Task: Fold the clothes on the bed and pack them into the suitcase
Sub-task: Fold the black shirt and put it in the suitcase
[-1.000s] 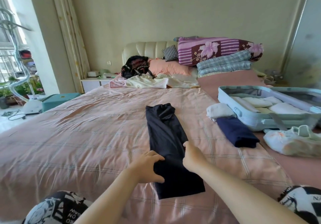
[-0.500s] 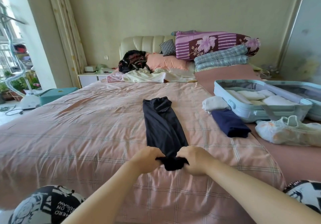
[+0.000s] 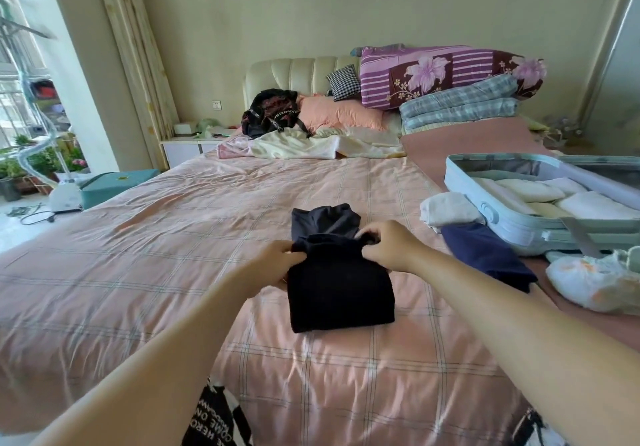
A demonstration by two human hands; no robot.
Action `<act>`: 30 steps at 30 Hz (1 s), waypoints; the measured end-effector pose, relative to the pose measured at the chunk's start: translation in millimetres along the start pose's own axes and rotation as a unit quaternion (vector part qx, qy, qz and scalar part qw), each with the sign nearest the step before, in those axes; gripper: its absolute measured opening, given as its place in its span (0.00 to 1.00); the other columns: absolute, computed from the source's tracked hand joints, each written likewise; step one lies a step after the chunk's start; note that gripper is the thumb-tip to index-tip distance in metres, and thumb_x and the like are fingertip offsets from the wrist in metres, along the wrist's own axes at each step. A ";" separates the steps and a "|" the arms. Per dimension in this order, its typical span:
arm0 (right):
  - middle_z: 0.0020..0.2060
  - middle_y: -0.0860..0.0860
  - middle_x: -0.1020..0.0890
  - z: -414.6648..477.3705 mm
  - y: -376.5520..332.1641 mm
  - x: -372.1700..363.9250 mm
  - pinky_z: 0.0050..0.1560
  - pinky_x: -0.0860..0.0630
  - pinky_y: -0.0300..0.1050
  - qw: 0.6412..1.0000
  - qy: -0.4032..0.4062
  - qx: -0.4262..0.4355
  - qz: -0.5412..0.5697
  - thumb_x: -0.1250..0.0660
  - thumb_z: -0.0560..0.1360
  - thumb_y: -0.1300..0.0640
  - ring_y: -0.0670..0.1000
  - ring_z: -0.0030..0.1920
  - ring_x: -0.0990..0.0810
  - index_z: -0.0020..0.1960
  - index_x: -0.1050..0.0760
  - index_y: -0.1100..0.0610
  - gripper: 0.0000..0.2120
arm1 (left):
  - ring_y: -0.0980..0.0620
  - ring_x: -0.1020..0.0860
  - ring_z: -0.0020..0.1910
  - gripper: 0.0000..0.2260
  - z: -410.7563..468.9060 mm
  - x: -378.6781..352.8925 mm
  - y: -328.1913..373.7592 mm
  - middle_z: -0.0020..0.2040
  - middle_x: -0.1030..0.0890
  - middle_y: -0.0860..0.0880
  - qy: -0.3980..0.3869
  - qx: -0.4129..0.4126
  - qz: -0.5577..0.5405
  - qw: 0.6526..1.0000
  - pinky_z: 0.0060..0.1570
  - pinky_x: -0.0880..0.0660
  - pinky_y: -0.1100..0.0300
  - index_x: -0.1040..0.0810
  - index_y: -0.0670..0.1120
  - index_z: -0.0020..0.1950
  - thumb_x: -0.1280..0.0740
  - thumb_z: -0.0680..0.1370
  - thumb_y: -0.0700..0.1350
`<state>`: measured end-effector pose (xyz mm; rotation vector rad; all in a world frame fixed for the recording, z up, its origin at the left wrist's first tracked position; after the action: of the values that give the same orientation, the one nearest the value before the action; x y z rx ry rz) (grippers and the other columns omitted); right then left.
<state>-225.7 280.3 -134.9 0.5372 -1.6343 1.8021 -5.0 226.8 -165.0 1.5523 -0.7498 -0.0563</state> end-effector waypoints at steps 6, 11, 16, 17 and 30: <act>0.61 0.54 0.20 51.8 23.5 -24.4 0.56 0.24 0.51 0.977 0.059 0.002 -0.203 0.39 0.81 0.56 0.56 0.57 0.21 0.72 0.33 0.52 0.19 | 0.45 0.28 0.62 0.19 42.6 16.5 -2.9 0.66 0.27 0.47 0.272 -0.152 0.244 0.918 0.59 0.29 0.53 0.31 0.48 0.71 0.36 0.80 0.44; 0.66 0.53 0.29 45.2 43.4 -55.4 0.59 0.28 0.52 0.923 0.079 0.074 -0.370 0.33 0.78 0.53 0.57 0.60 0.26 0.73 0.35 0.53 0.25 | 0.51 0.49 0.80 0.25 53.4 -41.6 -48.4 0.80 0.45 0.54 0.033 -0.151 0.459 0.875 0.77 0.50 0.51 0.43 0.57 0.80 0.46 0.83 0.60; 0.72 0.52 0.28 9.7 44.9 -83.1 0.72 0.34 0.52 0.942 -0.050 0.189 -0.271 0.38 0.76 0.37 0.53 0.72 0.30 0.74 0.30 0.51 0.30 | 0.52 0.56 0.80 0.31 48.1 -38.4 -53.4 0.82 0.52 0.52 0.058 -0.104 0.519 0.847 0.78 0.54 0.49 0.48 0.52 0.81 0.50 0.82 0.65; 0.78 0.51 0.38 3.4 54.2 -89.0 0.77 0.42 0.50 0.937 -0.111 0.155 -0.292 0.38 0.75 0.33 0.52 0.78 0.40 0.80 0.40 0.49 0.38 | 0.52 0.56 0.80 0.32 43.3 -40.6 -48.1 0.82 0.52 0.51 0.064 -0.129 0.514 0.845 0.78 0.53 0.49 0.47 0.52 0.81 0.49 0.81 0.66; 0.24 0.49 0.32 -8.9 31.8 -40.5 0.32 0.38 0.45 0.989 -0.070 0.055 -0.120 0.38 0.70 0.60 0.50 0.28 0.33 0.28 0.37 0.57 0.13 | 0.50 0.28 0.32 0.10 13.9 -29.9 -9.7 0.31 0.27 0.47 -0.023 -0.073 0.290 0.954 0.33 0.32 0.58 0.28 0.41 0.35 0.38 0.75 0.43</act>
<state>-217.8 280.9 -186.6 0.8900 -1.4939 1.7138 -30.7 228.6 -187.7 1.1460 -1.1868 0.2826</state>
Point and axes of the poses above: each hand's wrist, its own z-axis towards the middle knuckle, its own x-axis out of the back of the hand, y = z × x, the point moved 7 cm from there along z, towards the middle knuckle
